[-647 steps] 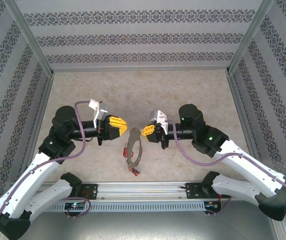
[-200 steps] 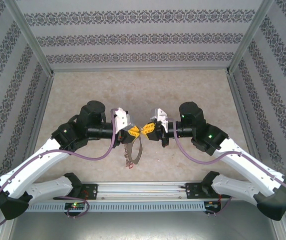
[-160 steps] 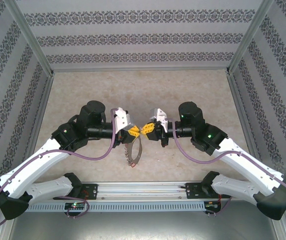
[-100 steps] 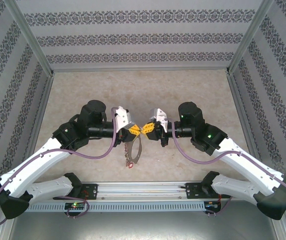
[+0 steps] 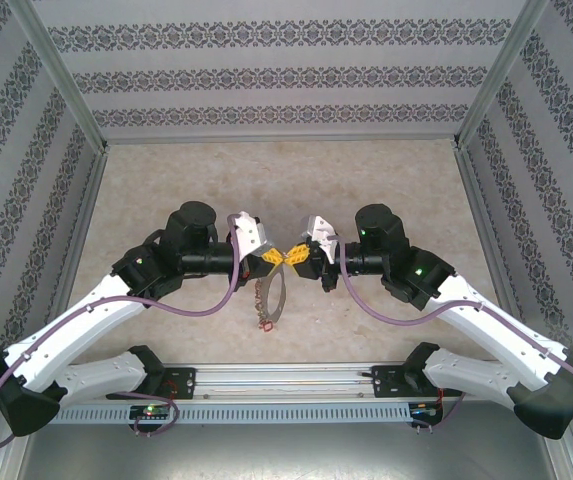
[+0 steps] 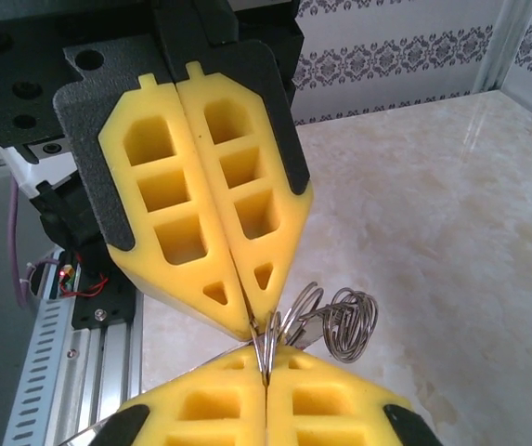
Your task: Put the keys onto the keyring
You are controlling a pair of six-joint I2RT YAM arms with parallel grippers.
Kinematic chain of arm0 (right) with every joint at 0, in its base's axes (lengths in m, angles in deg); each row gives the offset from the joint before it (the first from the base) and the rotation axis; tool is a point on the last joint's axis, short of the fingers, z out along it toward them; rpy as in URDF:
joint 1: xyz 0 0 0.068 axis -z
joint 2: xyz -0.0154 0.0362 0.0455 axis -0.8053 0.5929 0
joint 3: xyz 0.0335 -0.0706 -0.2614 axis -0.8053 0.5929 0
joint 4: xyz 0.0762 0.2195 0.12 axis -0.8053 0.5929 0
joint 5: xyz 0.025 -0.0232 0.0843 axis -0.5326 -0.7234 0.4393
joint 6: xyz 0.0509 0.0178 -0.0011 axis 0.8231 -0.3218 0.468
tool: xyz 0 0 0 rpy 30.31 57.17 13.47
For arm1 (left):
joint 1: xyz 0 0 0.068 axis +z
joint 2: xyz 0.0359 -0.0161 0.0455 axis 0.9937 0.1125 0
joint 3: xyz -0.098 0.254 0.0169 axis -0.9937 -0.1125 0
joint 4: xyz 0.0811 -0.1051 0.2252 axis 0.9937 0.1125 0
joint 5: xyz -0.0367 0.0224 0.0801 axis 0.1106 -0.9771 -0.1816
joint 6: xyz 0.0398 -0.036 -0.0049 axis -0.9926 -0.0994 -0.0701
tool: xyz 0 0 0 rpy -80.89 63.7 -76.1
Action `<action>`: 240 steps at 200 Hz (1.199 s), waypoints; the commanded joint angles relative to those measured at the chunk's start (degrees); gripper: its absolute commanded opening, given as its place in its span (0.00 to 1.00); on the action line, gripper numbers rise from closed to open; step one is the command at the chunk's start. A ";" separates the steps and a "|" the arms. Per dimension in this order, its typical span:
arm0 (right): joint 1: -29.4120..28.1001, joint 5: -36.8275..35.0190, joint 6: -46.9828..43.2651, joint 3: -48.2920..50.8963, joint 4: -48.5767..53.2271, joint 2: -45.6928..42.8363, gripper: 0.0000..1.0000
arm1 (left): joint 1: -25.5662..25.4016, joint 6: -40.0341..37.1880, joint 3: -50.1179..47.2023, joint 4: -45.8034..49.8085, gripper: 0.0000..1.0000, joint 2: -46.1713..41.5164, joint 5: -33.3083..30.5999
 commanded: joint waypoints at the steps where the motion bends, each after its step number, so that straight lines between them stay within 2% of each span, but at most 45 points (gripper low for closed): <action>1: -0.42 3.46 0.94 -0.94 -5.56 -0.34 0.20 | -1.41 0.40 -0.22 -7.02 0.00 0.39 -0.29; 23: 0.28 1.91 2.30 0.22 -6.16 -1.36 0.34 | -1.31 -0.31 -0.29 -6.67 0.00 0.54 -1.10; 48: 1.34 0.55 3.14 1.80 -5.92 -3.35 0.39 | -1.22 -0.89 -0.26 -6.34 0.00 0.42 -1.81; 74: 2.61 0.52 3.41 3.30 -5.50 -5.29 0.37 | -0.87 -1.16 -0.23 -6.20 0.00 0.38 -2.07; 109: 3.46 1.46 2.97 3.77 -4.31 -6.06 0.29 | -0.70 -1.07 -0.24 -6.39 0.00 0.51 -2.16; 134: 4.72 0.75 4.78 4.01 -3.64 -5.89 0.30 | -0.03 -0.07 -0.74 -6.19 0.00 0.88 -3.55; 148: 5.35 -2.31 6.62 4.79 -2.72 -5.79 0.38 | 0.72 1.55 -1.28 -5.90 0.00 0.84 -5.49; 166: 5.69 -10.61 8.95 5.86 0.59 -4.58 0.46 | 2.68 4.96 -2.49 -5.46 0.00 0.35 -9.01; 180: 5.84 -15.25 9.93 5.26 4.81 -1.50 0.49 | 5.67 9.05 -3.96 -5.21 0.00 -0.08 -12.21; 190: 5.70 -17.87 10.48 3.69 8.17 2.35 0.49 | 8.60 12.53 -4.75 -4.48 0.06 0.21 -14.46; 215: 3.79 -18.85 11.08 -3.44 13.79 14.71 0.51 | 17.37 21.77 -6.71 -1.97 0.32 1.70 -15.88; 240: -0.26 -18.37 10.09 -11.38 15.53 26.69 0.51 | 23.79 27.66 -10.28 -3.91 0.39 1.47 -11.40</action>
